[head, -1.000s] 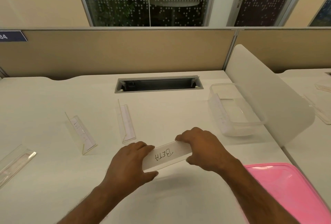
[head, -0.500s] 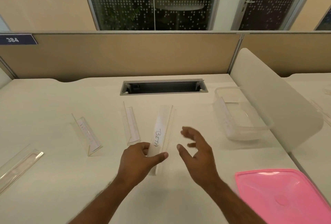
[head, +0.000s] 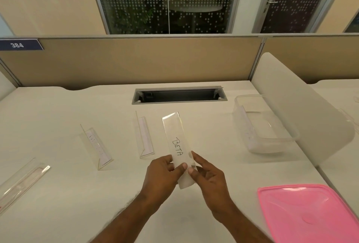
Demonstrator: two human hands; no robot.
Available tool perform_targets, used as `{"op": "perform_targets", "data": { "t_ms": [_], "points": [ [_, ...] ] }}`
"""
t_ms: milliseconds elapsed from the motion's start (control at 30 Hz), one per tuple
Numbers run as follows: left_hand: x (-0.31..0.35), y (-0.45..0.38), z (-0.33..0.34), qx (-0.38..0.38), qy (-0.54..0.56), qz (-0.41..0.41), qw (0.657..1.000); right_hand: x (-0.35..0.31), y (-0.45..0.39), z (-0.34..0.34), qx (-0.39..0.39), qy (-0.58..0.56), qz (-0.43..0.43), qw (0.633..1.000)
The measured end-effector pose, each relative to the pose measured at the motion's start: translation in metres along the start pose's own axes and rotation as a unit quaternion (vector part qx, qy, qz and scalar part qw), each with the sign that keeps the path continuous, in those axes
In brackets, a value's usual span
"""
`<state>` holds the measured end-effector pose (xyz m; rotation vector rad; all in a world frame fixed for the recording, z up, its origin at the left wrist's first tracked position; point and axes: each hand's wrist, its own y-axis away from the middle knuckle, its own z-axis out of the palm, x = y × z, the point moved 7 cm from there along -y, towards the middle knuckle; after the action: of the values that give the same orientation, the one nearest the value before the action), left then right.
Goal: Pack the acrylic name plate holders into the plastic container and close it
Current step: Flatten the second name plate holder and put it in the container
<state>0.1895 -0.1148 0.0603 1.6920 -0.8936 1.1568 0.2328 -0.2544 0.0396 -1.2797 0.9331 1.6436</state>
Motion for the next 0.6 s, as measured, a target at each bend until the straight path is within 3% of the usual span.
{"op": "perform_targets", "data": {
  "t_ms": [133, 300, 367, 600],
  "points": [
    [0.008, 0.000, -0.002, -0.056, -0.044, 0.012, 0.997, -0.006, -0.007, -0.015, -0.003, -0.037, 0.006, 0.999],
    [0.016, -0.011, -0.048, 0.071, -0.130, 0.068, 0.987, -0.015, -0.017, -0.034, -0.019, -0.049, 0.039, 0.998],
    [0.020, -0.014, -0.064, 0.087, -0.149, 0.106, 0.979, -0.020, -0.020, -0.040, -0.028, -0.050, 0.046, 0.997],
    [0.038, -0.018, -0.090, 0.029, -0.228, 0.182, 0.956, -0.042, -0.030, -0.055, -0.063, -0.044, 0.056, 0.995]
  ]
}}
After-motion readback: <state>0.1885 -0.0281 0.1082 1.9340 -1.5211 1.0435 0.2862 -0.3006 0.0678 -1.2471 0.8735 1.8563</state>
